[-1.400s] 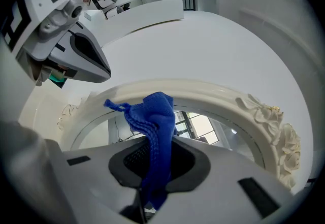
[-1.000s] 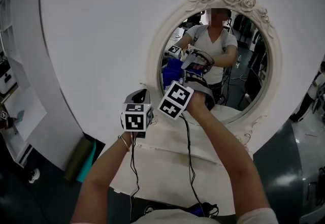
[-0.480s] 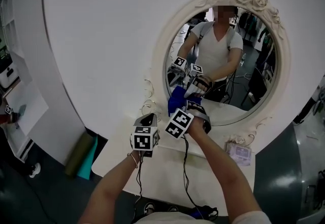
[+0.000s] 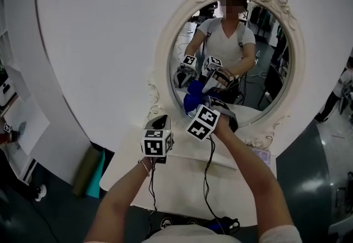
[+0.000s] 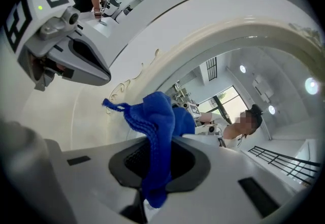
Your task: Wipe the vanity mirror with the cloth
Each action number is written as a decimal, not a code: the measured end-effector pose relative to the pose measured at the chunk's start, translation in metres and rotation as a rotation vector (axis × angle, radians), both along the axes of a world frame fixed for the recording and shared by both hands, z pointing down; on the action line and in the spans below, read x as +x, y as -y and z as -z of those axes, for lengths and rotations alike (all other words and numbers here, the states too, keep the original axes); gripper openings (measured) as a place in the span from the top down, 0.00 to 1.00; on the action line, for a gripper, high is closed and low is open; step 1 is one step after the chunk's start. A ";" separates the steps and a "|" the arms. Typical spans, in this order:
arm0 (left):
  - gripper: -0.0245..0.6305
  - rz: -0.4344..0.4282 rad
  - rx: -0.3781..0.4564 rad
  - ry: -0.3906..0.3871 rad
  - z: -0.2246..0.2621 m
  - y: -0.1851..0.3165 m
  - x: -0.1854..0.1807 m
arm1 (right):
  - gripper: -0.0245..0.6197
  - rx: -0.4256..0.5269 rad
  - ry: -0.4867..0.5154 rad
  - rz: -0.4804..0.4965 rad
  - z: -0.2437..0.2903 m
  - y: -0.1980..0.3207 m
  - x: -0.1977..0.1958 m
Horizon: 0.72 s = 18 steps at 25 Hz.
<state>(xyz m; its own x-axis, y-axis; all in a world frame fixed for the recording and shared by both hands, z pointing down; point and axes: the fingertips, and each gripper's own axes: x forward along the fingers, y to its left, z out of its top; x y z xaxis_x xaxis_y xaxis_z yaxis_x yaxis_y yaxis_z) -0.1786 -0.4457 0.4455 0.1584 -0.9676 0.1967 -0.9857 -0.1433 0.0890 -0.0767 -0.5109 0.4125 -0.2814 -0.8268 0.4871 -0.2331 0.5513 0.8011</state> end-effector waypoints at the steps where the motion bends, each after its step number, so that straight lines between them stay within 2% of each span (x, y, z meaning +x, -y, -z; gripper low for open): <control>1: 0.96 -0.008 0.025 0.002 0.015 0.004 0.004 | 0.86 0.013 -0.001 0.005 0.015 0.000 0.005; 7: 0.96 -0.059 0.185 0.038 0.126 0.031 0.036 | 0.86 0.098 -0.003 0.011 0.129 -0.007 0.043; 13: 0.96 -0.108 0.369 0.094 0.259 0.046 0.070 | 0.86 0.380 -0.071 -0.052 0.295 -0.012 0.083; 18: 0.96 -0.153 0.439 0.087 0.358 0.046 0.095 | 0.86 0.510 -0.161 -0.114 0.378 -0.017 0.102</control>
